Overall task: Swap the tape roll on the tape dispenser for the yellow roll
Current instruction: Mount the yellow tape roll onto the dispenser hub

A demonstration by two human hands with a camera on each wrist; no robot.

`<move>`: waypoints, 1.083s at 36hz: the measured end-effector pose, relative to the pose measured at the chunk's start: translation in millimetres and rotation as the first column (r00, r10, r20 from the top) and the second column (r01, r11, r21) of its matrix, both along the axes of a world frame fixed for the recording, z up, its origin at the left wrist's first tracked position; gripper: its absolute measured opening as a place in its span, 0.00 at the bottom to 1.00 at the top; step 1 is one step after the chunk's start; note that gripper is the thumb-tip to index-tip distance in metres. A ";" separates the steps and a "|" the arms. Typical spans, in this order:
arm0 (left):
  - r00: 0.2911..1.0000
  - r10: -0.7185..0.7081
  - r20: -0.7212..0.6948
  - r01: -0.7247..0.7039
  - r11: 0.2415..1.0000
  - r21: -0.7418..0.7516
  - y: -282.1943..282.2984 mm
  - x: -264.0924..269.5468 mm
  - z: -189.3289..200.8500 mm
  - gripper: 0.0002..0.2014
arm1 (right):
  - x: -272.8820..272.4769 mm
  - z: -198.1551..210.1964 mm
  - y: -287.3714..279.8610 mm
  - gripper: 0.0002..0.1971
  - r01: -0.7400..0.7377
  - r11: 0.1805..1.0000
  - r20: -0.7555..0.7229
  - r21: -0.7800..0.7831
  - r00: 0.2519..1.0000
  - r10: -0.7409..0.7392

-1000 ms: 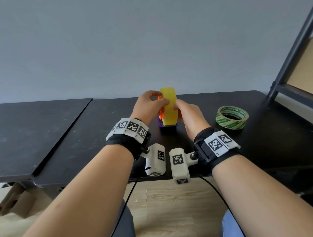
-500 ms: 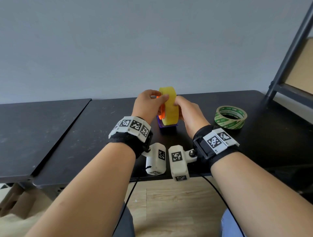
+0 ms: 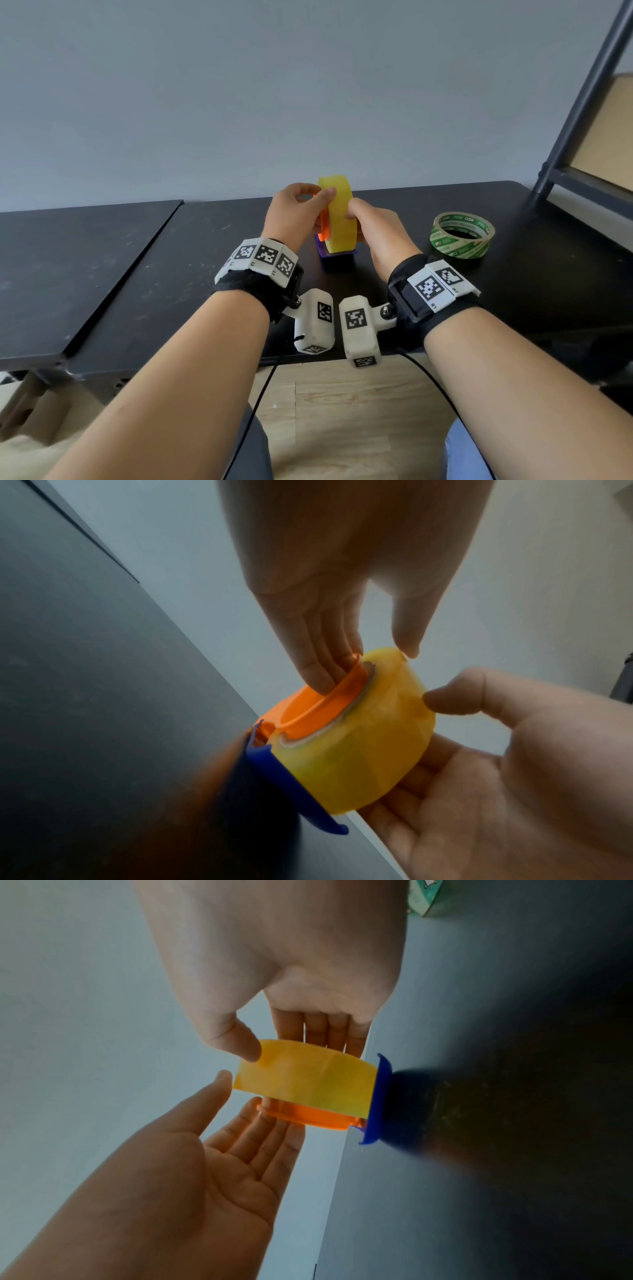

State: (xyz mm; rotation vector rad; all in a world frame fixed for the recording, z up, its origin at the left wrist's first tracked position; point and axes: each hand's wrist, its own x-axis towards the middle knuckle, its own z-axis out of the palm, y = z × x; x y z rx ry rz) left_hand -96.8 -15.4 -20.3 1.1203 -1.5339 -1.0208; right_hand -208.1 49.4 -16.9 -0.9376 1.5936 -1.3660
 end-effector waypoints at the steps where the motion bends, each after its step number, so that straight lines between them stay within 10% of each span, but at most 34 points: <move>1: 1.000 -0.009 -0.004 0.010 1.000 0.014 0.0 0.2 0.0 0.19 | -0.2 0.0 -0.4 0.08 0.001 1.000 -0.005 0.000 1.000 -0.001; 12: 0.998 -0.058 0.011 0.057 0.997 0.042 3.4 1.8 0.2 0.23 | -2.9 -0.8 -3.7 0.30 0.020 1.000 0.030 -0.014 0.999 -0.020; 22: 0.999 -0.027 0.027 0.027 1.000 0.007 2.9 -0.8 2.9 0.21 | -3.7 -2.1 -3.1 0.12 0.005 1.000 0.039 -0.016 0.999 -0.005; 33: 0.999 0.026 0.044 -0.025 1.000 -0.009 1.7 -4.9 5.3 0.15 | -7.5 -7.5 -5.5 0.22 -0.017 1.000 0.018 -0.010 1.000 0.017; 39: 0.996 0.030 0.079 -0.029 0.999 -0.013 1.0 -3.3 4.3 0.18 | -6.5 -8.3 -5.7 0.03 -0.034 0.999 0.015 -0.032 0.999 0.034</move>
